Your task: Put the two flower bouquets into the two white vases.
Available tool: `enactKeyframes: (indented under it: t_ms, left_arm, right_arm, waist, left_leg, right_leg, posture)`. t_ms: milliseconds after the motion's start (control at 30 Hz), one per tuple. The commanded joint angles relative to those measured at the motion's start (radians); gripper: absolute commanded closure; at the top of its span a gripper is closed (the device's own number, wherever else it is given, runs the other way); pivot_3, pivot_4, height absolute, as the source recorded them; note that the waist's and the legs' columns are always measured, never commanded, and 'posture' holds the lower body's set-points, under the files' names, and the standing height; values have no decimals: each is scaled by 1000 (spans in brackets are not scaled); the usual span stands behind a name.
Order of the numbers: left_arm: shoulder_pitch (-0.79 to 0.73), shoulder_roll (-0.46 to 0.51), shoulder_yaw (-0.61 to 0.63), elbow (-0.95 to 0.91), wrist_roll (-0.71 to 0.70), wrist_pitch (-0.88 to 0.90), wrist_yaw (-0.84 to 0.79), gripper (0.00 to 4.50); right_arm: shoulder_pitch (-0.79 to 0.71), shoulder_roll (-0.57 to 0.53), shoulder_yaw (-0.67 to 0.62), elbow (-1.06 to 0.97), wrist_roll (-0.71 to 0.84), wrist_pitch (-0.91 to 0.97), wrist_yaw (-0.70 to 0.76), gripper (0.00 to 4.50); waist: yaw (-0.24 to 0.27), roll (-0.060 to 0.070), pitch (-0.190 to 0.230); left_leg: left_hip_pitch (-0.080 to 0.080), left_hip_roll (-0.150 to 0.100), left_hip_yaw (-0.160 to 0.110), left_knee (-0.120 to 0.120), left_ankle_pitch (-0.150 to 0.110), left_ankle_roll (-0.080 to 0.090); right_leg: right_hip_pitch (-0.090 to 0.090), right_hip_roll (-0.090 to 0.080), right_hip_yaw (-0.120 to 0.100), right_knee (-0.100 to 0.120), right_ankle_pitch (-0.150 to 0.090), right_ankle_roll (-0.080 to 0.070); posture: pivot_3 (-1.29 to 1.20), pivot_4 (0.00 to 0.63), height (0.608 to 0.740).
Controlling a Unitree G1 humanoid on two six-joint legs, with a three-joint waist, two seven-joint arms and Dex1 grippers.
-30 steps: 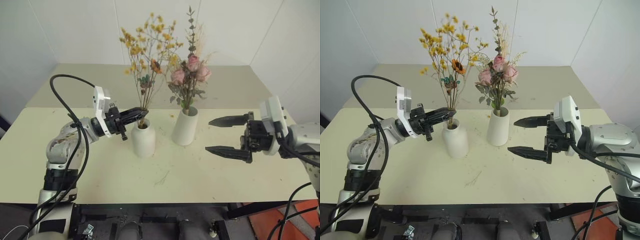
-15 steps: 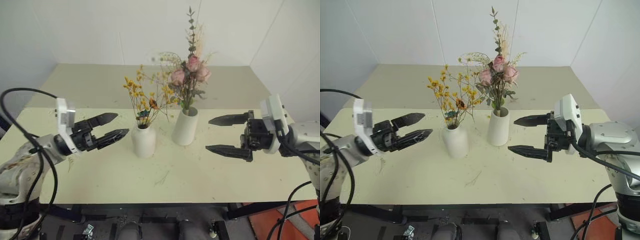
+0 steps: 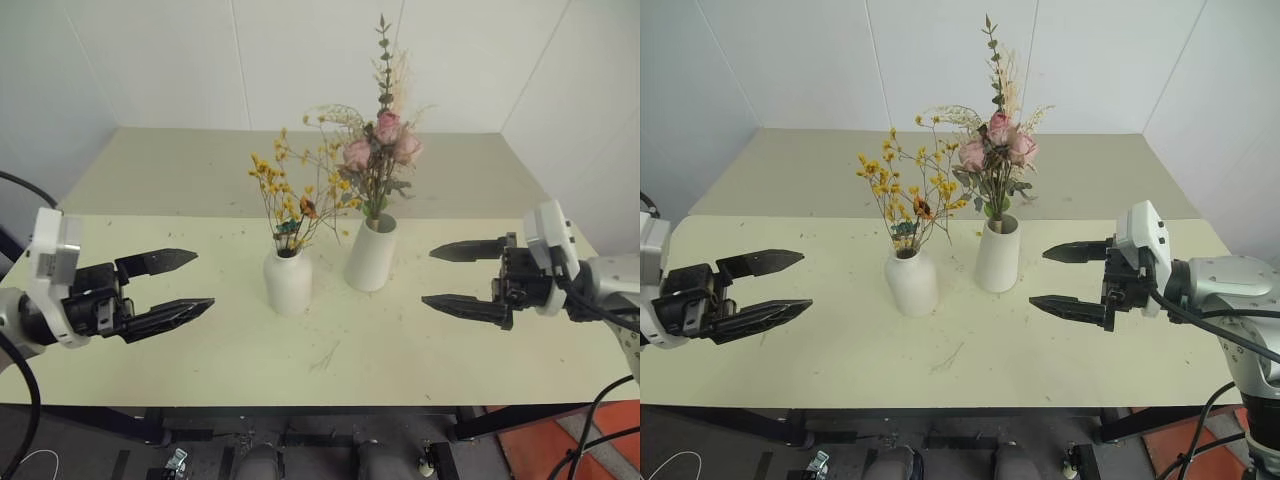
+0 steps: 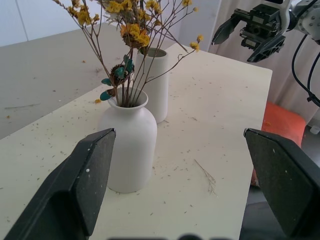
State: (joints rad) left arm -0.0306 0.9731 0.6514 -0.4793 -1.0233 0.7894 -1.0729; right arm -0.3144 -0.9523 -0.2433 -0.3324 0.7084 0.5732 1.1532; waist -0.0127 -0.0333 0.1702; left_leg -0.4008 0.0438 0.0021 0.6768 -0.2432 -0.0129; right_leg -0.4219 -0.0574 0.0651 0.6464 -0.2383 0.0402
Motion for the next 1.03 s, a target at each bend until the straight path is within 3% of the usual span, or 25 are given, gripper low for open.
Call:
enactKeyframes:
  t_ms: [33, 1033]
  left_arm:
    - [-2, 17, 28, -25, -28, -7, -1, 19]
    - [-73, 42, -43, 16, -45, -16, -10, 19]
  right_arm:
    - [14, -27, -58, -13, -1, -8, -9, 0]
    - [55, -30, -89, -42, 19, -6, -51, 0]
  waist:
    - [-1, 0, 0]
    - [-2, 0, 0]
  left_leg:
    - [0, 0, 0, 0, 0, 0]
    - [0, 0, 1, 0, 0, 0]
  right_leg:
    - [0, 0, 0, 0, 0, 0]
    - [0, 0, 1, 0, 0, 0]
  posture:
    - [0, 150, 740]
    - [0, 150, 740]
